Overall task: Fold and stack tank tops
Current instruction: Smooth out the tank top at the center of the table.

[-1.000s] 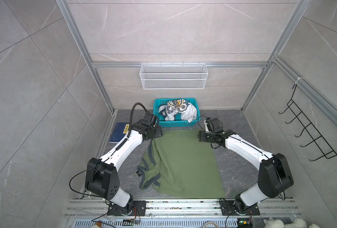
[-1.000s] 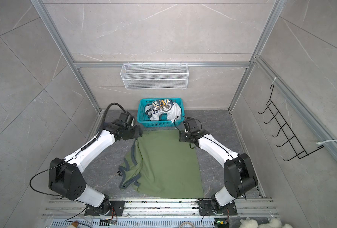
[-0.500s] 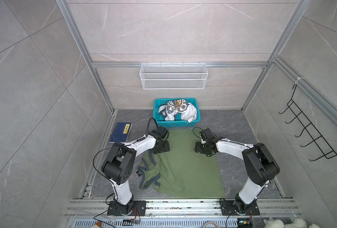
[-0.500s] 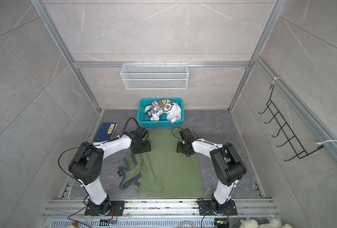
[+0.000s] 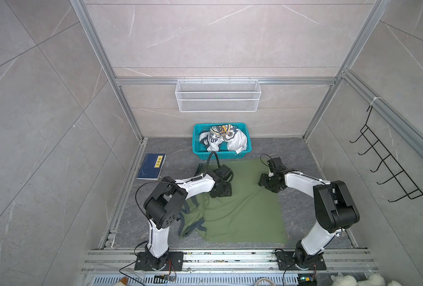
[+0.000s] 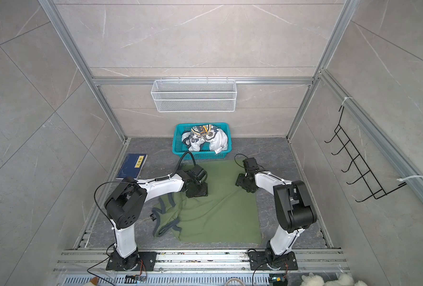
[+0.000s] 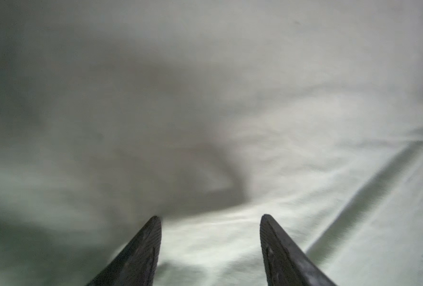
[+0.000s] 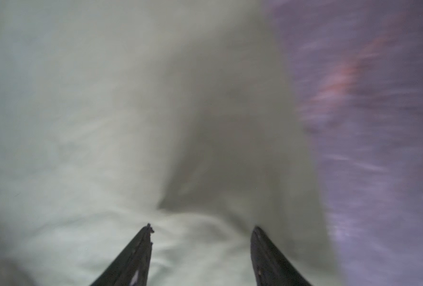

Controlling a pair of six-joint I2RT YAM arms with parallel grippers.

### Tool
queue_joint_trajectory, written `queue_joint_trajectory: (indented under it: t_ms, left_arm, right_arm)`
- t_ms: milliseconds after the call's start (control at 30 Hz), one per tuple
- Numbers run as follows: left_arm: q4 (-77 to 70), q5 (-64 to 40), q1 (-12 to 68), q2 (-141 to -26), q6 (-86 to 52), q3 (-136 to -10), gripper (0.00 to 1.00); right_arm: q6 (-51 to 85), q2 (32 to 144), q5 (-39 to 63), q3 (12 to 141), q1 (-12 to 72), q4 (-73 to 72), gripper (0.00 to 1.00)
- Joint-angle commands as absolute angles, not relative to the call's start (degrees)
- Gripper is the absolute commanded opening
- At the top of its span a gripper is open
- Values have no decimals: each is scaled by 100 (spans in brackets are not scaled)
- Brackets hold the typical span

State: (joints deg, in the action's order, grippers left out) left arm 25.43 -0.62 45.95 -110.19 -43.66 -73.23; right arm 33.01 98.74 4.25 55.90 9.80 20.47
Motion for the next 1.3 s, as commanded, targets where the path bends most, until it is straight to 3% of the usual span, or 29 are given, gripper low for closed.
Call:
queue_joint_trajectory:
  t_ms: [0, 200, 367, 533, 700, 900, 1267]
  left_arm:
    - [2354, -112, 4851, -11156, -4685, -7671, 66]
    - [2635, -143, 5084, -10890, -4540, -8024, 66]
    - [3423, 906, 4900, -9506, -4211, -7348, 68]
    - [4213, 1234, 4289, -8214, -4161, -6289, 66]
    - [4610, 1146, 3694, -7621, -4209, -5616, 64]
    - [3999, 194, 3703, -7751, -4284, -5301, 56]
    - [3719, 320, 4034, -8492, -4661, -5027, 55]
  right_arm:
    - [3135, 9811, 616, 5410, 383, 2330, 64]
    - [2643, 9481, 839, 5589, -60, 2462, 63]
    - [2262, 8712, 611, 5706, 254, 3035, 66]
    - [2210, 8102, 951, 5433, 1000, 3246, 65]
    - [2432, 7805, 909, 5029, 1593, 3096, 65]
    - [2427, 7865, 809, 4896, 1688, 3008, 64]
    - [2514, 7962, 890, 4742, 1695, 2771, 64]
